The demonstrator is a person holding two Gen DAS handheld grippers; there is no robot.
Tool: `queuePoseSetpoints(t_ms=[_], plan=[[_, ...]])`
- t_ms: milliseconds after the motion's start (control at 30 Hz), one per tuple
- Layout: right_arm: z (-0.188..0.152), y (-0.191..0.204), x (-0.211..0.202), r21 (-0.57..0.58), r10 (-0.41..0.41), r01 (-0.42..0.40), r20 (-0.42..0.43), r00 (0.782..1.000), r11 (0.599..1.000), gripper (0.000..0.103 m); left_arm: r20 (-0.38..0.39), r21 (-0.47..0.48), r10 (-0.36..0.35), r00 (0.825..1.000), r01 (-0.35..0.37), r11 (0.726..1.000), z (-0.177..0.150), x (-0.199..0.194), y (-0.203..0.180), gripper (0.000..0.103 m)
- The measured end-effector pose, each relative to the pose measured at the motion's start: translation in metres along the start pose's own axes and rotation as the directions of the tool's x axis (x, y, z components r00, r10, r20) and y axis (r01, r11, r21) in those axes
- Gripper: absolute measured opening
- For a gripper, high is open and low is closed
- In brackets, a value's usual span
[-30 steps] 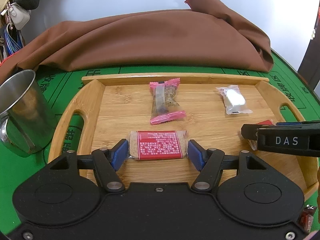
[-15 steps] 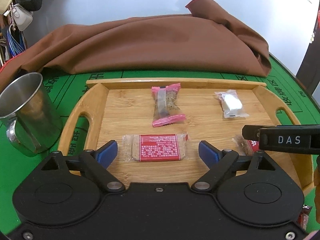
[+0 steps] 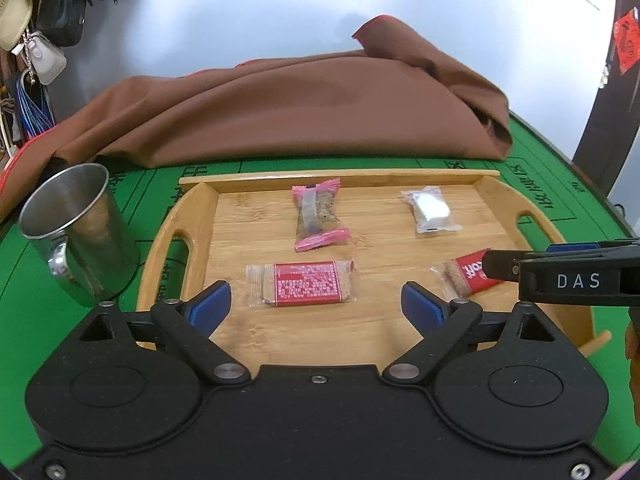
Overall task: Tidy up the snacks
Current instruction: 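Move both open tools back from the tray to the snack pile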
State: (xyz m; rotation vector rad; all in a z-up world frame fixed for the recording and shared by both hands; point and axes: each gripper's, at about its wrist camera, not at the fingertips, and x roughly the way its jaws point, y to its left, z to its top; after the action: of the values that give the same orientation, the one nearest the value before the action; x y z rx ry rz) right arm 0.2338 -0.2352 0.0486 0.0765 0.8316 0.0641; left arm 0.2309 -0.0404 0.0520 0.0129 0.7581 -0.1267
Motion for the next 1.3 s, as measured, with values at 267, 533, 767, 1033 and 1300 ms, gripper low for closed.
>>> queuePoseSetpoints(t_ms=[267, 533, 767, 1033, 1300], plan=[[-0.021, -0.004, -0.029, -0.011, 0.026, -0.026, 0.035, 0.999, 1.000, 0.085, 0.045, 0.019, -0.017, 0.999, 0.016, 1.000, -0.018, -0.033, 0.002, 0.095], [-0.044, -0.001, -0.053, -0.046, 0.037, -0.034, 0.068, 0.997, 0.998, 0.086, 0.075, 0.031, -0.035, 0.997, 0.033, 0.999, -0.039, -0.059, 0.000, 0.097], [-0.059, 0.002, -0.068, -0.066, 0.043, -0.038, 0.085, 0.995, 0.997, 0.086, 0.119, 0.051, -0.031, 0.992, 0.025, 0.998, -0.055, -0.080, -0.003, 0.098], [-0.080, 0.004, -0.082, -0.084, 0.048, -0.040, 0.101, 0.994, 0.996, 0.087, 0.145, 0.059, -0.020, 0.989, 0.011, 0.998, -0.079, -0.100, 0.000, 0.098], [-0.100, 0.004, -0.092, -0.109, 0.026, -0.014, 0.114, 0.993, 0.994, 0.087, 0.142, 0.059, -0.019, 0.990, 0.011, 0.998, -0.102, -0.111, 0.005, 0.098]])
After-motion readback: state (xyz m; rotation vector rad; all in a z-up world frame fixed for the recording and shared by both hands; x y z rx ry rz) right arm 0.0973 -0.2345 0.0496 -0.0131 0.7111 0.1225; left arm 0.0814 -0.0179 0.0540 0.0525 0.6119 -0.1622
